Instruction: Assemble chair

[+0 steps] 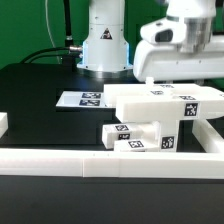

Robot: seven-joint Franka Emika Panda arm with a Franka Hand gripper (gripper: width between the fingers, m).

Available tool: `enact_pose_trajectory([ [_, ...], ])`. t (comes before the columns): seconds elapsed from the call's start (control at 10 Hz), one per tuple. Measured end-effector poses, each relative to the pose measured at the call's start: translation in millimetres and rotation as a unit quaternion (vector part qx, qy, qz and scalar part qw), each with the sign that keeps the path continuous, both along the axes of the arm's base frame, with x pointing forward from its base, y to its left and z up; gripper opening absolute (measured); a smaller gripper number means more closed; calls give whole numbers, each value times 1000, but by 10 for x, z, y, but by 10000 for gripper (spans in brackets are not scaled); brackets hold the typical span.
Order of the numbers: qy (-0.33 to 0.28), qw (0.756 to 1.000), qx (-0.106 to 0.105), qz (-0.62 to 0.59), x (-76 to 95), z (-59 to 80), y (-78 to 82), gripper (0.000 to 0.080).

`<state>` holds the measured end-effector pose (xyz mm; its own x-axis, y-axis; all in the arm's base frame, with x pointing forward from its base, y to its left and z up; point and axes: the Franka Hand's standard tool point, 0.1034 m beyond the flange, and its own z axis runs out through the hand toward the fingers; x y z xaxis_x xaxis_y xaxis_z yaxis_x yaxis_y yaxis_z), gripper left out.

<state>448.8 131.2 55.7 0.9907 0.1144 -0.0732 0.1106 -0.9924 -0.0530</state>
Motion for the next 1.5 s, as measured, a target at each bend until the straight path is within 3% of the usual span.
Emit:
enact_pose_trajectory([
  [0.2,13,1000,10,2,83,322,-207,284],
  [0.4,44,999,21,-11,350,677,-460,284],
  [0.5,42,999,22,-14,466,729,-489,284],
  [0.9,42,999,22,-9,447,699,-492,284],
  [1.0,39,999,24,0,542,753,-531,284],
  [1.2,33,999,32,-9,841,999,-580,284],
  [1.3,37,999,32,-11,916,1028,-602,284],
  [1.5,38,999,31,-10,899,993,-597,284],
])
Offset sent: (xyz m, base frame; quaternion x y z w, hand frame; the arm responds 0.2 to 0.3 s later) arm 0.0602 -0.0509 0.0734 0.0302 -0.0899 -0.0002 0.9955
